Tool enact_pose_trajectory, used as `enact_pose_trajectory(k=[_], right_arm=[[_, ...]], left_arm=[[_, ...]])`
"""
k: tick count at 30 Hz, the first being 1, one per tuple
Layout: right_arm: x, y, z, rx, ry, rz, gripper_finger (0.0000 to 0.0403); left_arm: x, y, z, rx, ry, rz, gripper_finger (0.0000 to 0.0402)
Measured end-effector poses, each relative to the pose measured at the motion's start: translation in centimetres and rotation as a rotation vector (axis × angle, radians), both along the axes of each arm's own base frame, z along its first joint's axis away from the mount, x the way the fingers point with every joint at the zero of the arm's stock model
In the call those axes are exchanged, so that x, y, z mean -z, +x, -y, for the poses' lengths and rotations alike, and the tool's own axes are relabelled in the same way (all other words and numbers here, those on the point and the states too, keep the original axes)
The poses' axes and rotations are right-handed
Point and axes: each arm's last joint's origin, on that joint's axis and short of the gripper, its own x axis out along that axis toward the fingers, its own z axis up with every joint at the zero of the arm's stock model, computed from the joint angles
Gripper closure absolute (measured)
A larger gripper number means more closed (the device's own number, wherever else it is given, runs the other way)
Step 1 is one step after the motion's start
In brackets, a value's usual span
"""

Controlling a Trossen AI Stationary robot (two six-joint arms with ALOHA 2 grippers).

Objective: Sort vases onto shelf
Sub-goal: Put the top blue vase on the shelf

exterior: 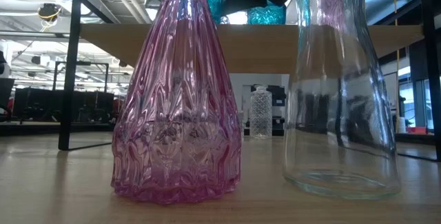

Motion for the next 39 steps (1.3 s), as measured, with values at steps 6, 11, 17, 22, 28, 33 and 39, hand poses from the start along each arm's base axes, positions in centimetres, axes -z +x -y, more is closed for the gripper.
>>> enact_pose_trajectory(k=[6,11,17,22,28,33,39], right_arm=[[-1.3,0.0,-0.3,-0.017,0.023,0.020,0.0041],[-3.6,-0.4,-0.2,-0.015,-0.010,-0.028,0.0041],[-6.0,-0.8,0.0,-0.014,-0.022,-0.053,0.0041],[-8.6,-0.6,0.0,-0.082,0.029,-0.052,0.0040],[-11.3,-0.3,2.1,-0.260,0.178,-0.188,0.0053],[-13.4,-0.5,5.2,-0.253,0.315,-0.203,0.0117],[-14.1,-0.5,7.0,-0.355,0.443,-0.230,0.0204]], left_arm=[[0.0,0.0,0.0,-0.003,-0.005,0.001,0.0344],[0.0,0.0,0.0,-0.003,-0.005,0.002,0.0344],[-0.3,0.1,0.0,-0.003,0.001,0.031,0.0344],[-0.3,0.2,0.0,-0.003,0.001,0.036,0.0344],[-0.4,0.0,0.2,0.045,-0.026,0.041,0.0344],[-0.4,-0.1,0.2,0.049,-0.026,0.044,0.0344],[-0.5,-0.3,0.3,0.067,-0.039,0.045,0.0344]])
